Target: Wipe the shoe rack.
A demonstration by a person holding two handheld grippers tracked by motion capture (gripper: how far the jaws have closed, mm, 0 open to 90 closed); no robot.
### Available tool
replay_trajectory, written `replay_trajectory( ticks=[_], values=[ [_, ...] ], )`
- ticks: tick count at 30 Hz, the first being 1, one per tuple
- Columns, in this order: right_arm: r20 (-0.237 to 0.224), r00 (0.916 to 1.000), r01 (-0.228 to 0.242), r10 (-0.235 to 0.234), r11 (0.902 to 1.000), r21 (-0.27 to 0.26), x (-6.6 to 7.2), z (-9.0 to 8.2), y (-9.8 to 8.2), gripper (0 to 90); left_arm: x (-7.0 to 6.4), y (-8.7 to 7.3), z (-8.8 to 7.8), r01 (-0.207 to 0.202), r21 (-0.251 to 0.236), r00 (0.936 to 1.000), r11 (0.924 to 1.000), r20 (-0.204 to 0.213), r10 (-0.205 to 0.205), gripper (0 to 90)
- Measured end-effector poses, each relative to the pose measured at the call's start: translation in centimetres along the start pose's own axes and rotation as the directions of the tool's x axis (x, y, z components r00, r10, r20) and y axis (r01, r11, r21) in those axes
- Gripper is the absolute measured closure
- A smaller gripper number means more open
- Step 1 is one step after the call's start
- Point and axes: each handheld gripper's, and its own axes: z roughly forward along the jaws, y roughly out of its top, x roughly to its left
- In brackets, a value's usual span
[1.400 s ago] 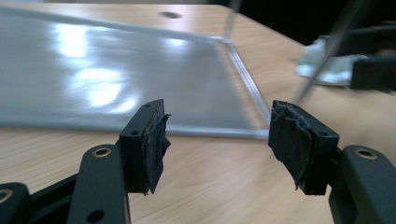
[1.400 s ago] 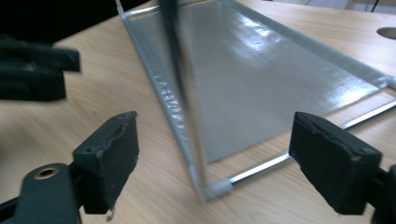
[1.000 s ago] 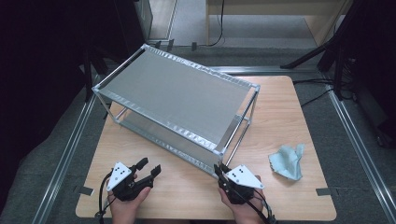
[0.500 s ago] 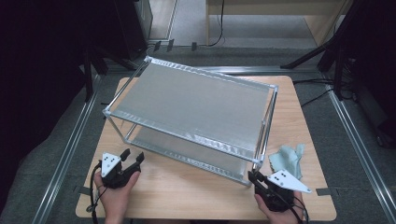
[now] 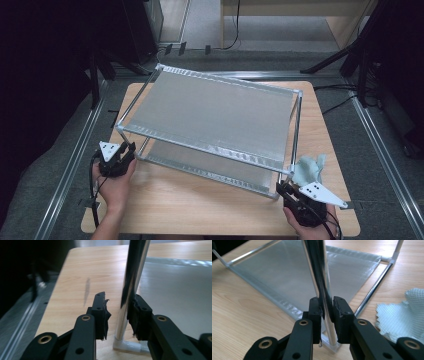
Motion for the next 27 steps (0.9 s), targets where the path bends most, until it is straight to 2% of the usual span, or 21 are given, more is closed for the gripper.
replay_trajectory(
  ticks=[2,4,9,12,14,15,16,17,18,20,22,23,25,27],
  values=[
    [0.000,1.0000,0.004,-0.004,1.0000,-0.001,0.1,0.2,0.2,77.8,0.3,-0.3,-0.7,0.003,0.007,1.0000,1.0000,0.009,-0.003,80.2],
    [0.020,0.9998,0.005,-0.005,1.0000,0.002,0.2,0.6,0.5,77.9,0.9,-0.8,-1.7,0.054,0.007,0.9981,0.9985,0.031,-0.054,80.6],
    [0.037,0.9992,-0.012,0.012,0.9999,-0.001,-0.3,2.2,1.7,77.8,1.5,-2.1,-4.5,0.103,0.020,0.9935,0.9945,0.046,-0.104,80.2],
    [0.053,0.9977,-0.041,0.042,0.9991,-0.013,-1.1,3.4,2.6,77.5,1.2,-2.7,-5.8,0.097,0.029,0.9939,0.9949,0.050,-0.098,80.1],
    [0.068,0.9964,-0.048,0.050,0.9985,-0.025,-1.6,4.3,3.1,77.6,0.8,-3.1,-6.6,0.090,0.028,0.9945,0.9955,0.051,-0.092,80.4],
    [0.073,0.9958,-0.054,0.055,0.9982,-0.027,-1.8,4.5,3.3,77.6,0.3,-3.6,-7.5,0.096,0.021,0.9939,0.9952,0.054,-0.097,80.3],
    [0.073,0.9958,-0.054,0.055,0.9982,-0.027,-1.8,4.5,3.3,77.6,0.3,-3.6,-7.5,0.096,0.021,0.9939,0.9952,0.054,-0.097,80.3],
    [0.077,0.9949,-0.062,0.066,0.9969,-0.049,-2.5,5.3,3.8,77.6,0.1,-3.9,-7.9,0.100,0.019,0.9932,0.9948,0.058,-0.101,80.3],
    [0.081,0.9950,-0.055,0.059,0.9973,-0.048,-2.7,5.6,4.0,77.8,-0.2,-4.3,-8.3,0.104,0.012,0.9926,0.9945,0.063,-0.104,80.1],
    [0.092,0.9944,-0.048,0.052,0.9979,-0.045,-3.3,6.0,4.4,78.0,-0.6,-5.2,-8.9,0.094,-0.005,0.9906,0.9955,0.100,-0.093,80.0],
    [0.111,0.9922,-0.051,0.057,0.9972,-0.054,-4.1,6.7,4.8,78.1,-0.8,-5.9,-9.4,0.107,-0.029,0.9809,0.9938,0.166,-0.101,79.2],
    [0.115,0.9911,-0.061,0.067,0.9965,-0.058,-4.5,7.0,4.9,78.0,-0.9,-6.1,-9.6,0.098,-0.030,0.9787,0.9947,0.184,-0.091,78.8],
    [0.108,0.9910,-0.072,0.079,0.9951,-0.068,-5.1,7.4,5.1,77.7,-1.2,-6.2,-9.8,0.054,-0.032,0.9788,0.9980,0.200,-0.046,79.4],
    [0.117,0.9896,-0.075,0.083,0.9946,-0.071,-5.5,7.6,5.4,77.7,-1.2,-6.4,-9.9,0.048,-0.038,0.9697,0.9981,0.242,-0.038,79.5]
  ],
)
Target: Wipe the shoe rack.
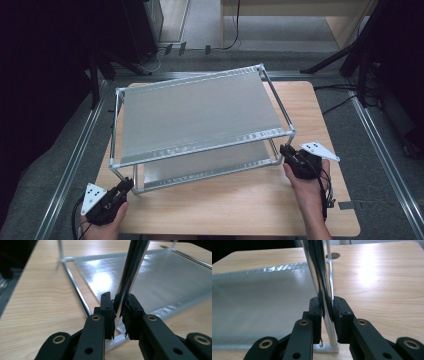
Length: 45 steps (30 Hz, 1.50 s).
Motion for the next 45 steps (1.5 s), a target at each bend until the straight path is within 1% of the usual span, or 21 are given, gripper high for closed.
replay_trajectory(
  ticks=[1,3,6,8,13,18,19,20,22,24,26,28,29,31,32,34,37,40,41,43,45],
  values=[
    [-0.001,1.0000,-0.006,0.006,1.0000,-0.002,-0.2,0.1,0.1,77.5,0.0,-0.1,-0.1,0.007,-0.002,0.9996,1.0000,0.027,-0.007,79.1],
    [-0.004,0.9998,-0.018,0.017,0.9998,-0.004,-0.6,0.3,0.2,77.4,-0.2,-0.2,-0.3,0.005,0.002,0.9989,1.0000,0.046,-0.005,78.9],
    [0.006,0.9997,0.024,-0.024,0.9997,0.001,-0.9,0.4,0.5,78.6,-0.7,-0.1,-0.3,0.010,0.014,0.9971,0.9999,0.075,-0.011,78.4],
    [0.008,0.9998,0.016,-0.016,0.9999,-0.003,-1.4,0.2,0.7,78.4,-1.0,-0.1,-0.2,0.016,0.011,0.9936,0.9998,0.112,-0.018,78.1],
    [0.028,0.9996,0.007,-0.007,1.0000,-0.005,-2.3,-0.5,0.3,78.6,-1.7,-0.2,-0.2,-0.002,0.031,0.9891,0.9995,0.147,-0.002,77.7],
    [0.037,0.9993,-0.004,0.004,1.0000,-0.003,-2.8,-2.0,-0.4,78.4,-2.4,-0.3,-0.7,-0.047,0.040,0.9771,0.9981,0.209,0.038,78.0],
    [0.037,0.9993,-0.004,0.004,1.0000,-0.003,-2.8,-2.0,-0.4,78.4,-2.4,-0.3,-0.7,-0.047,0.040,0.9771,0.9981,0.209,0.038,77.7],
    [0.028,0.9996,-0.007,0.007,0.9999,-0.013,-3.2,-2.5,-0.6,76.1,-2.3,-0.3,-0.7,-0.045,0.036,0.9735,0.9983,0.226,0.035,77.7],
    [-0.028,0.9995,-0.017,0.016,0.9987,-0.048,-3.9,-3.3,-0.5,54.7,-2.1,-0.2,-0.8,-0.014,0.017,0.9638,0.9998,0.267,0.009,73.0],
    [-0.052,0.9979,-0.042,0.039,0.9972,-0.062,-4.7,-4.7,-0.2,40.8,-1.9,0.0,-1.0,0.003,-0.015,0.9637,0.9999,0.267,0.001,70.1],
    [-0.053,0.9977,-0.046,0.042,0.9968,-0.066,-5.3,-6.0,-0.2,35.5,-1.9,0.2,-1.2,0.001,-0.029,0.9666,0.9996,0.256,0.007,67.3],
    [-0.018,0.9996,-0.021,0.021,0.9990,-0.039,-5.7,-6.6,-0.6,30.9,-2.0,0.2,-1.1,-0.006,-0.025,0.9688,0.9997,0.248,0.012,67.6],
    [0.019,0.9998,0.002,-0.002,0.9999,-0.011,-5.8,-6.6,-1.1,28.5,-2.1,0.2,-1.1,-0.005,-0.022,0.9700,0.9998,0.243,0.010,68.2],
    [0.084,0.9952,0.044,-0.050,0.9965,0.072,-6.1,-6.0,-2.2,25.4,-2.2,0.2,-1.0,-0.008,-0.013,0.9720,0.9999,0.235,0.011,70.2],
    [0.086,0.9953,0.034,-0.043,0.9937,0.107,-6.3,-5.6,-2.7,25.4,-2.2,0.2,-1.0,-0.007,-0.010,0.9723,0.9999,0.234,0.009,70.3],
    [0.063,0.9976,0.020,-0.031,0.9871,0.159,-6.7,-4.8,-3.6,30.1,-2.2,0.1,-0.9,-0.005,-0.004,0.9714,1.0000,0.237,0.006,70.7],
    [0.084,0.9960,0.009,-0.030,0.9704,0.241,-7.1,-3.8,-4.8,49.6,-2.3,0.1,-0.8,-0.012,0.005,0.9727,0.9999,0.232,0.011,71.7],
    [0.088,0.9960,-0.010,-0.014,0.9637,0.267,-7.2,-3.3,-5.3,66.7,-2.4,0.1,-0.7,-0.005,0.007,0.9739,1.0000,0.227,0.003,71.8],
    [0.082,0.9965,-0.007,-0.016,0.9626,0.271,-7.2,-3.1,-5.4,72.5,-2.4,0.1,-0.7,-0.002,0.007,0.9736,1.0000,0.228,0.000,72.3],
    [0.083,0.9964,-0.008,-0.015,0.9634,0.268,-7.0,-3.0,-5.3,77.2,-2.5,0.1,-0.6,-0.008,0.010,0.9749,0.9999,0.222,0.006,75.3],
    [0.082,0.9965,-0.032,0.014,0.9738,0.225,-6.8,-3.2,-4.8,78.6,-2.5,0.1,-0.6,-0.009,0.012,0.9770,0.9999,0.213,0.006,76.5]
  ],
)
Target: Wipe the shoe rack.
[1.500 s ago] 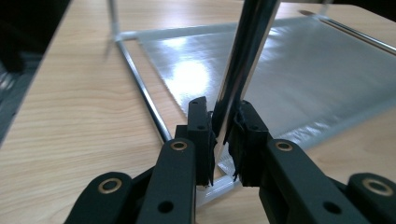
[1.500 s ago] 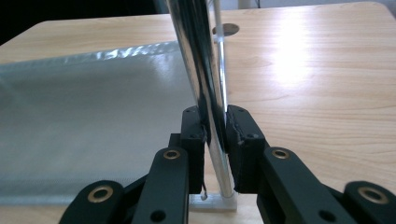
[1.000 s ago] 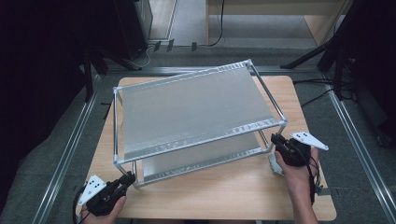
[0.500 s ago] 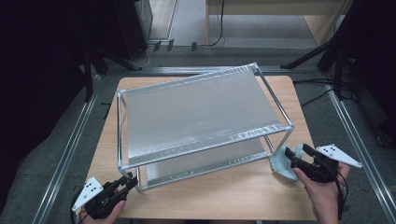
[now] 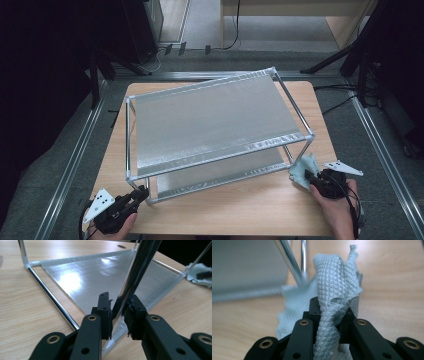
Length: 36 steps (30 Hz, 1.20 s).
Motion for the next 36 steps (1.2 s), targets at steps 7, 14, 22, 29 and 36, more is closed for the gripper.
replay_trajectory(
  ticks=[7,14,22,29,36],
  values=[
    [-0.083,0.9965,-0.008,-0.009,0.9789,-0.204,2.1,-3.6,3.0,78.7,0.0,0.0,0.0,0.001,0.004,1.0000,1.0000,-0.004,-0.001,77.0],
    [-0.054,0.9954,0.048,-0.080,0.8964,-0.441,4.7,-8.8,5.3,77.9,0.0,0.0,0.1,-0.003,0.004,1.0000,1.0000,-0.004,0.003,77.1],
    [0.022,0.9976,0.069,-0.066,0.9232,-0.378,6.0,-6.1,3.4,77.0,0.1,0.0,0.1,-0.002,0.006,1.0000,1.0000,-0.002,0.002,77.1],
    [0.011,0.9994,-0.031,0.032,0.9962,-0.081,5.4,-0.5,0.9,76.8,0.2,0.0,0.1,-0.006,0.007,1.0000,1.0000,0.003,0.006,77.1],
    [-0.021,0.9997,-0.014,0.011,0.9912,-0.131,6.7,-1.7,1.7,76.9,0.2,0.0,0.2,-0.006,0.006,1.0000,1.0000,0.002,0.006,77.1]
  ],
)
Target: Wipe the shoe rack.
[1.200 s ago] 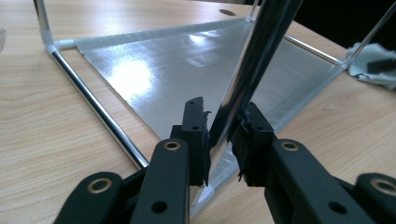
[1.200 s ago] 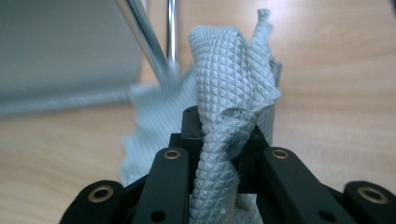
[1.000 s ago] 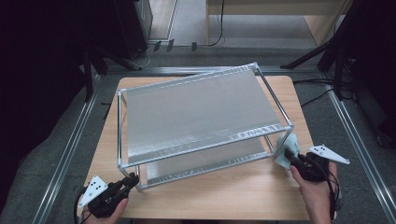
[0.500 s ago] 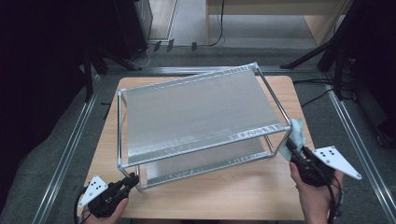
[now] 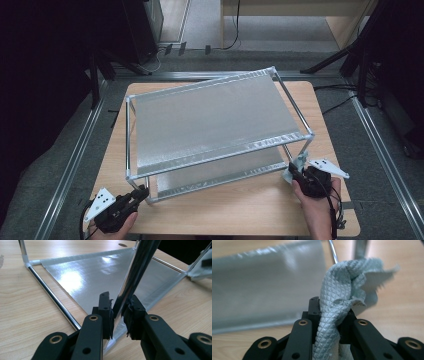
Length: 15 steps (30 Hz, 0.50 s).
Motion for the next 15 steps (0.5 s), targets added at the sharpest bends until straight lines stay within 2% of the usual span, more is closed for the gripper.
replay_trajectory(
  ticks=[2,4,5,6,8,9,10,11,15],
  values=[
    [-0.030,0.9992,0.025,-0.026,0.9987,-0.045,0.8,-0.8,0.8,76.9,0.0,0.0,0.0,0.001,0.000,1.0000,1.0000,0.000,-0.001,77.1],
    [-0.059,0.9963,0.054,-0.061,0.9921,-0.113,1.7,-1.9,1.7,76.7,0.0,0.0,0.0,0.002,0.000,1.0000,1.0000,0.000,-0.002,77.1],
    [-0.067,0.9941,0.074,-0.086,0.9849,-0.156,2.2,-2.5,2.1,76.7,0.0,0.0,0.0,0.004,0.000,1.0000,1.0000,0.001,-0.004,77.0],
    [-0.069,0.9920,0.089,-0.106,0.9737,-0.209,2.5,-3.1,2.5,76.6,0.0,0.0,0.1,0.006,0.000,1.0000,1.0000,0.003,-0.006,77.0],
    [-0.071,0.9886,0.105,-0.133,0.9465,-0.305,3.0,-4.3,3.1,76.3,0.0,0.0,0.1,0.007,-0.001,1.0000,1.0000,0.006,-0.007,77.0],
    [-0.064,0.9877,0.113,-0.143,0.9350,-0.336,3.1,-4.6,3.3,76.2,0.0,0.0,0.1,0.003,0.001,1.0000,1.0000,0.007,-0.003,76.9],
    [-0.058,0.9877,0.116,-0.145,0.9290,-0.351,3.0,-4.7,3.4,76.1,0.0,0.0,0.1,0.002,0.001,1.0000,1.0000,0.009,-0.002,76.9],
    [-0.056,0.9885,0.113,-0.141,0.9321,-0.344,2.9,-4.5,3.2,75.8,-0.1,0.0,0.2,0.000,0.002,0.9999,1.0000,0.011,0.000,76.9],
    [0.012,0.9926,0.121,-0.121,0.9687,-0.217,1.6,-1.6,1.6,75.7,-0.3,0.0,0.3,-0.007,0.005,0.9998,1.0000,0.018,0.007,77.0]
  ],
)
